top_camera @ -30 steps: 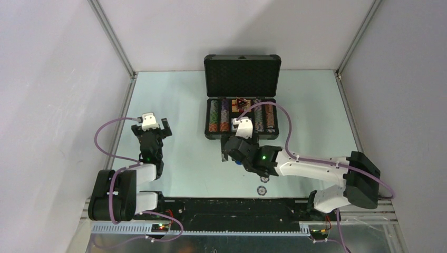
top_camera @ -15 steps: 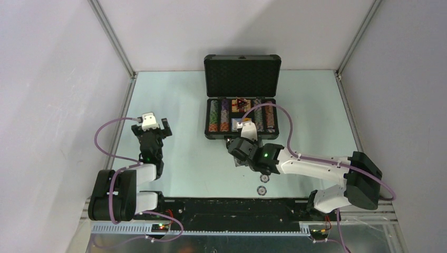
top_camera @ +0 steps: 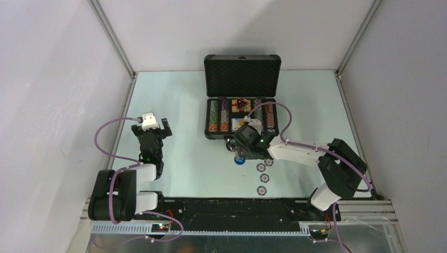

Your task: Pack up texas hold em set

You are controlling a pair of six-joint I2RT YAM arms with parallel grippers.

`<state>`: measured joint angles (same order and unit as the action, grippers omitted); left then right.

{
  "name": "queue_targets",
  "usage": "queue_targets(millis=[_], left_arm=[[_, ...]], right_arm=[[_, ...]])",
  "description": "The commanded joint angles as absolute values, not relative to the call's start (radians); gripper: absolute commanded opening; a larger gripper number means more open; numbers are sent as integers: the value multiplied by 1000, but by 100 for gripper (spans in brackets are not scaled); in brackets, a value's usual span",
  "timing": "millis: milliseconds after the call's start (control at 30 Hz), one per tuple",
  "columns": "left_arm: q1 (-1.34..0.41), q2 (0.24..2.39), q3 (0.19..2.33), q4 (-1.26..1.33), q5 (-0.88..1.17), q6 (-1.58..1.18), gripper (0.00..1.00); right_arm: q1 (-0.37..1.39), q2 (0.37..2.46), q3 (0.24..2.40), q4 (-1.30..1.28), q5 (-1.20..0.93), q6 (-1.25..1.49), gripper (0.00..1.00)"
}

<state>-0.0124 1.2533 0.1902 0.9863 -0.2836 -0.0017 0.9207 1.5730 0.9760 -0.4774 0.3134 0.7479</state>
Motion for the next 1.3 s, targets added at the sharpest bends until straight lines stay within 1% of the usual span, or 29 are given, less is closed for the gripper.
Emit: queue_targets(millis=[0,133,167,267,333,400,500,567,667,767,833,900,967,1100,1267], left_arm=[[-3,1248,193,1042,-289,-14,98],[-21,1203,181,1039,-258,38,98],[-37,1185,176,1036,-266,55,98],[-108,1087,186,955,-437,79,98],[-132,1025,219,862,-481,73,98],[-143,1011,271,748,-534,35,98],[-154,1026,398,497,-540,-31,98],[-154,1027,441,402,-541,-76,98],[-152,982,453,336,-539,-141,98],[-152,865,423,302,-525,-191,98],[-152,782,402,245,-595,-249,98],[-148,725,397,179,-623,-295,98],[-137,708,433,71,-595,-321,98],[-135,698,456,-22,-512,-346,98],[-135,682,429,8,-417,-399,98]], right_arm=[[895,1612,976,-396,242,753,77],[891,1655,984,-364,209,746,74],[891,1671,990,-372,205,754,72],[894,1684,992,-382,203,759,70],[894,1689,993,-385,199,752,70],[895,1696,995,-388,192,747,70],[900,1704,1002,-391,187,742,70],[908,1712,1006,-392,189,737,70],[918,1733,1022,-423,206,727,70],[939,1758,1052,-463,237,714,70],[948,1772,1062,-481,249,713,70],[953,1782,1063,-483,240,718,70],[962,1790,1064,-481,239,720,69],[969,1803,1064,-479,238,722,66],[975,1810,1064,-493,248,722,59]])
